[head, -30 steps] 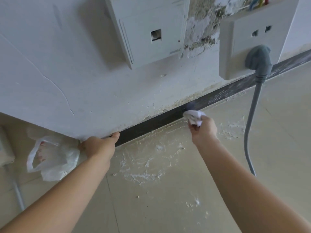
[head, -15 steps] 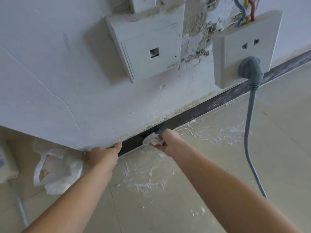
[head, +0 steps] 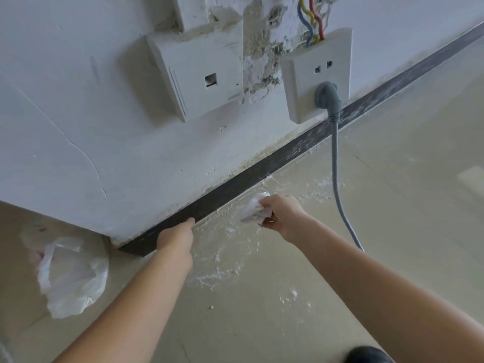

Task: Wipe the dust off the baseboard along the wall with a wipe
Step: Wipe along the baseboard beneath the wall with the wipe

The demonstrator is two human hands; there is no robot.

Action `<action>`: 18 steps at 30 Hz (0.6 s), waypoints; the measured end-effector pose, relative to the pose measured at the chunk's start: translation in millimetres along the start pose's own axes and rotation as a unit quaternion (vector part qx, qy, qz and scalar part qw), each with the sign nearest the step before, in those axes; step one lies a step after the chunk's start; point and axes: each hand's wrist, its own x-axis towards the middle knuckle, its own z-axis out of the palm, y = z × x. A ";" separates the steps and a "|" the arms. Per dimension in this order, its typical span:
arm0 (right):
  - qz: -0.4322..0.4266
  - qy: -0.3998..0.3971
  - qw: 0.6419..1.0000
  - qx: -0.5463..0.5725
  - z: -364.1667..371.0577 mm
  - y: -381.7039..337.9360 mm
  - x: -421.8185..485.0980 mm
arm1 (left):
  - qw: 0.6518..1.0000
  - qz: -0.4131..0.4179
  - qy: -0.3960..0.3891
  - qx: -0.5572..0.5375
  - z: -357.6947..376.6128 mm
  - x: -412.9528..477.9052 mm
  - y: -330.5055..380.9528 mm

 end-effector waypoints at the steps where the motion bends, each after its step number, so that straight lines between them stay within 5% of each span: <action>1: -0.010 0.000 1.000 -0.028 -7.1 -1.7 -9.1 | 0.999 -0.005 -0.041 -0.003 9.8 -7.8 2.5; 9: -0.050 0.011 0.952 -0.300 -89.0 -60.6 -113.2 | 0.977 0.068 -0.193 0.055 57.0 -31.6 39.0; 18: -0.116 0.206 0.932 -0.275 -121.0 -112.8 -111.1 | 0.972 0.054 -0.224 0.050 57.7 -12.5 45.9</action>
